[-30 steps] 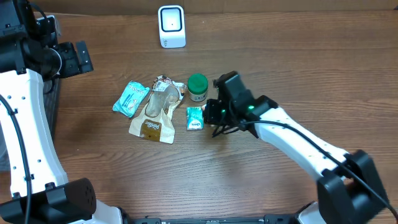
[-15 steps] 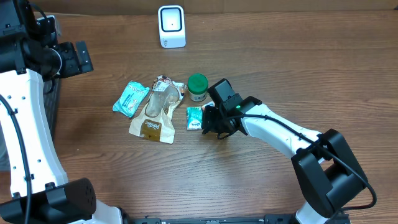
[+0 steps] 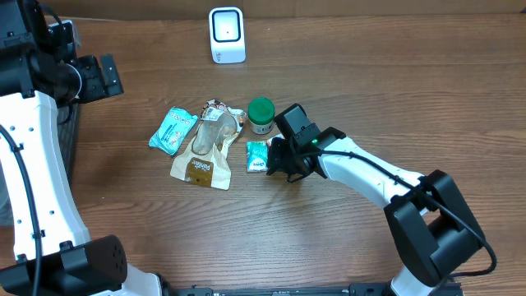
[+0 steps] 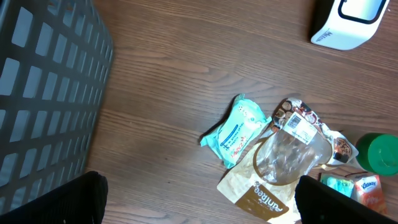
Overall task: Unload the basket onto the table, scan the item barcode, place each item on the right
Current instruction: 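Lower the right gripper and grasp the orange Kleenex pack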
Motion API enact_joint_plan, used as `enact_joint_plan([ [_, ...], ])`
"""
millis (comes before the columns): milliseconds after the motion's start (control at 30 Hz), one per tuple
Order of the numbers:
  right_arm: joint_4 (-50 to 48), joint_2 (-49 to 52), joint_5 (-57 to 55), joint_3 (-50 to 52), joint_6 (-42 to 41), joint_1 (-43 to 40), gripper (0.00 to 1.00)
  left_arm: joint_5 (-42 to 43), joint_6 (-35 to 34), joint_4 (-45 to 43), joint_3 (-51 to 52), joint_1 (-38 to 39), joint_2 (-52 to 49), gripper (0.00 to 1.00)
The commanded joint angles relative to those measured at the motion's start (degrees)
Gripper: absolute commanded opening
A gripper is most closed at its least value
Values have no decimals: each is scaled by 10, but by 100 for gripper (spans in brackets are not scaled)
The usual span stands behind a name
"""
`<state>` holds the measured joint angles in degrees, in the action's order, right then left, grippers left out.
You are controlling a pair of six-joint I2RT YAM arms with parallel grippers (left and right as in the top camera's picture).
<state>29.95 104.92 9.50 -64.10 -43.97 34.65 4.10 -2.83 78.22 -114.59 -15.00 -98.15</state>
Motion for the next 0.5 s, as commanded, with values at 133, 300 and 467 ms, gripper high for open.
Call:
enact_joint_plan([
  [133, 5, 23, -9, 3, -6, -1, 4, 4, -5, 0, -6, 4, 0, 99],
  [300, 31, 23, -11, 3, -6, -42, 4, 4, -5, 0, -6, 4, 0, 99],
  [467, 21, 23, 4, 3, -5, -131, 4, 4, -5, 0, -6, 4, 0, 100],
])
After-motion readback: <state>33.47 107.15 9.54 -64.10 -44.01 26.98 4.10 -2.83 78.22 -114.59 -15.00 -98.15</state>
